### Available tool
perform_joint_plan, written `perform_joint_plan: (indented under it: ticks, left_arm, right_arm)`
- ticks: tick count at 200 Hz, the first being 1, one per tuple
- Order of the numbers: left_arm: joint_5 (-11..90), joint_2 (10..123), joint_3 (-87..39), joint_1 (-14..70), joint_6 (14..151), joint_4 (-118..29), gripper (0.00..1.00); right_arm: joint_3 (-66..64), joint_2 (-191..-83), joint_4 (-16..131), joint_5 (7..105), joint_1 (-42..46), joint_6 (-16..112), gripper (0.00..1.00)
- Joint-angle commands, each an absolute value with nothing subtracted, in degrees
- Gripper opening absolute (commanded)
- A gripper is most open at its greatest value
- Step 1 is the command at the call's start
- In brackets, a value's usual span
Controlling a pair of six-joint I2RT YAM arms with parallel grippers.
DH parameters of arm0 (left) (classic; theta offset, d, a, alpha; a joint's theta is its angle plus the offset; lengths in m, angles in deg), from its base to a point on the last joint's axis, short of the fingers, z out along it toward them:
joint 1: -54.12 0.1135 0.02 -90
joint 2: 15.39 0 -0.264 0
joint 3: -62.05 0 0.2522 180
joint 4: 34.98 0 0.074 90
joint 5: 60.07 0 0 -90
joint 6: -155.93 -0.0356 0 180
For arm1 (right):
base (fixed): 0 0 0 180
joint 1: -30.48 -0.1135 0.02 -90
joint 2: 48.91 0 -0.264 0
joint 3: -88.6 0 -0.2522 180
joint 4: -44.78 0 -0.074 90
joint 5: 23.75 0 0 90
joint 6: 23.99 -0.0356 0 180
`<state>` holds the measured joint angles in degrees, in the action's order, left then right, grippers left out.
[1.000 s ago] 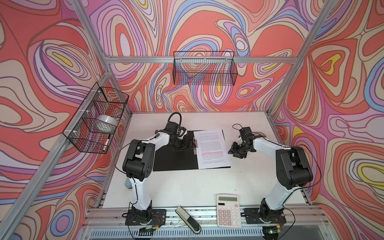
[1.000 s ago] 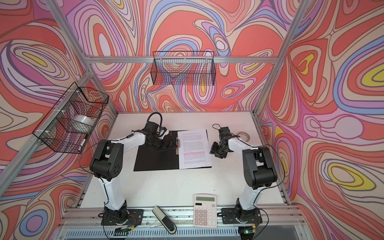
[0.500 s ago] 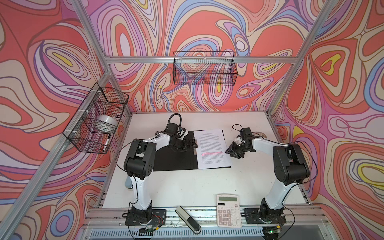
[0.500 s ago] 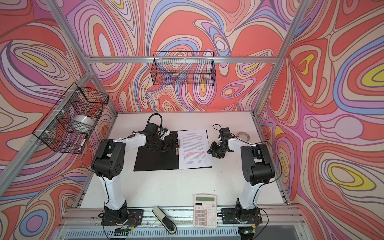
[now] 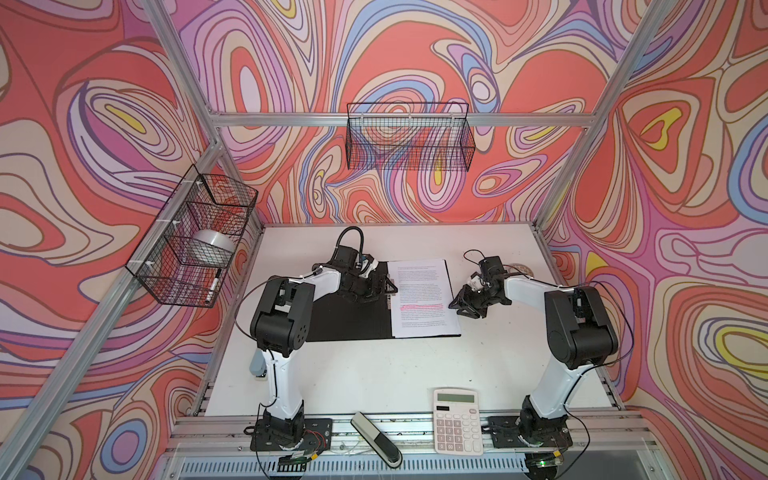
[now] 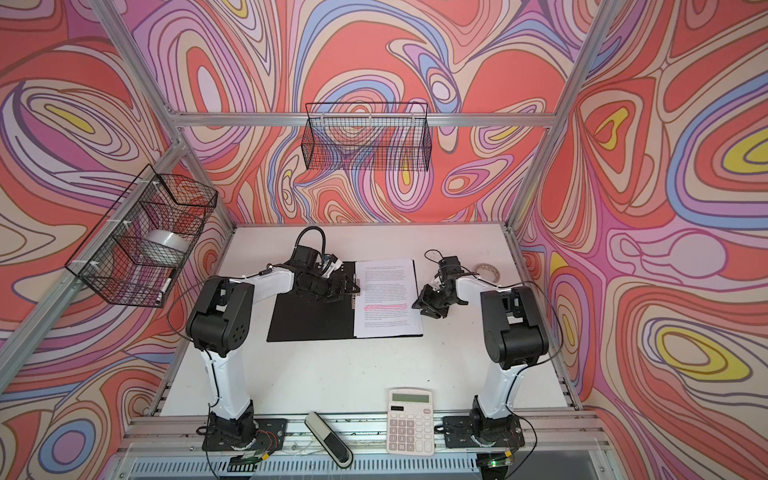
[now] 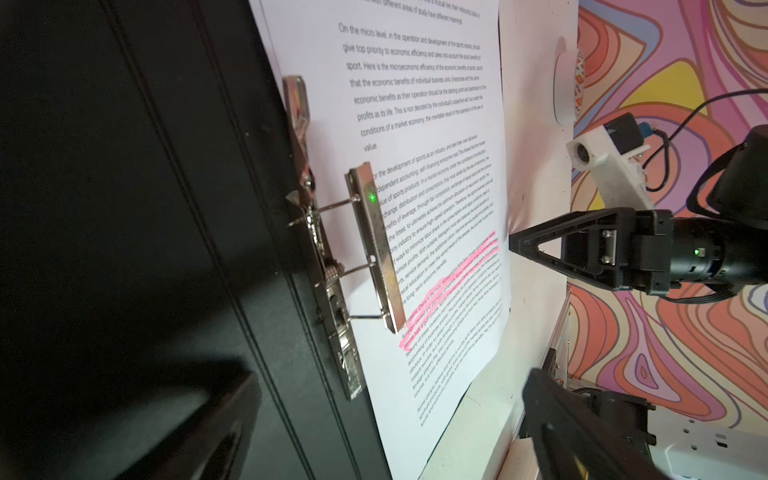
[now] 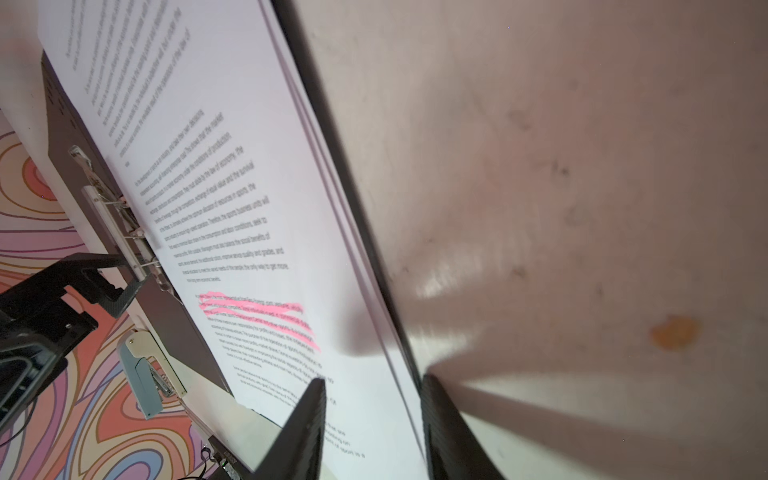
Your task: Put the files into the folder
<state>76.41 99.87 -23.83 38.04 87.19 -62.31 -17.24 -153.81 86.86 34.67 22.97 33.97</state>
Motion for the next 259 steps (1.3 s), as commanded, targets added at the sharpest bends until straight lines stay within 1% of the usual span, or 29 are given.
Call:
perform_joint_plan:
  ticks: [1,23,100,135,165,202,259]
  left_arm:
    - [72.6,103.5,-22.0,37.6,87.9,-65.7,1.0]
    - [71.2,102.9,-22.3,37.4,88.5,-68.0,1.0]
    - [72.6,98.1,-20.8,35.0,88.6,-77.9,1.0]
    - [72.0,96.2,-18.3,32.8,87.9,-78.9,1.0]
    - [73.6,96.1,-17.4,30.7,88.4,-78.8,1.0]
    - [75.2,96.5,-19.0,28.5,88.1,-79.6,1.0]
    - [76.1,98.2,-21.5,27.6,88.4,-80.8,1.0]
  right_arm:
    - [-17.6,-155.7,88.6,33.4,22.9,34.5,0.4]
    - [-17.3,-155.3,88.9,33.3,22.9,34.7,0.4]
    - [-17.2,-155.8,89.0,31.7,22.9,35.1,0.4]
    - [-17.1,-156.5,88.5,31.3,22.9,35.1,0.4]
    - [-17.1,-156.7,88.5,31.2,22.9,35.3,0.4]
    - [-17.2,-156.6,88.7,31.1,22.9,35.5,0.39]
    - [-17.9,-156.5,88.3,30.9,22.9,35.6,0.39]
